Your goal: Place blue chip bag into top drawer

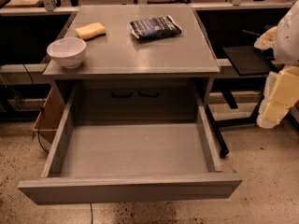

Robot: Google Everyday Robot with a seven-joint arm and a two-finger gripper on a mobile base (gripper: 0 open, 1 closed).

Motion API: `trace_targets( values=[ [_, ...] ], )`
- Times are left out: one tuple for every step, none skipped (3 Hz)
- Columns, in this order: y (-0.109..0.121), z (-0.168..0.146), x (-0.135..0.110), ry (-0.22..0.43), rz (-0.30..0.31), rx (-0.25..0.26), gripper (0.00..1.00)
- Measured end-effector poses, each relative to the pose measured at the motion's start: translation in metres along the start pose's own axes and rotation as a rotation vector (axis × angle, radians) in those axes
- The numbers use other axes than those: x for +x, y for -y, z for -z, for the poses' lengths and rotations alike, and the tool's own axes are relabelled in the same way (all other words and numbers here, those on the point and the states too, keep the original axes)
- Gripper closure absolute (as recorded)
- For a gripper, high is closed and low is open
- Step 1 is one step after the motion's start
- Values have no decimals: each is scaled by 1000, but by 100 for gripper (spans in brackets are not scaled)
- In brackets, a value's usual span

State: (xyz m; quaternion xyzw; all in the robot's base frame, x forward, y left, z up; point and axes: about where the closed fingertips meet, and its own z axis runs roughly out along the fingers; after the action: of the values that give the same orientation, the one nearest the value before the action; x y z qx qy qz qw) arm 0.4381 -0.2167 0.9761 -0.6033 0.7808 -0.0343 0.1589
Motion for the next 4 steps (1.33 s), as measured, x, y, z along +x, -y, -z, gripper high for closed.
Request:
trace_targets(
  values=[
    [0, 0, 0, 0, 0, 0, 0],
    [11, -13, -10, 30, 14, 8, 0],
    [47, -38, -34, 62, 21, 42, 0],
    [92, -66, -70, 100, 23, 81, 0]
  ],
)
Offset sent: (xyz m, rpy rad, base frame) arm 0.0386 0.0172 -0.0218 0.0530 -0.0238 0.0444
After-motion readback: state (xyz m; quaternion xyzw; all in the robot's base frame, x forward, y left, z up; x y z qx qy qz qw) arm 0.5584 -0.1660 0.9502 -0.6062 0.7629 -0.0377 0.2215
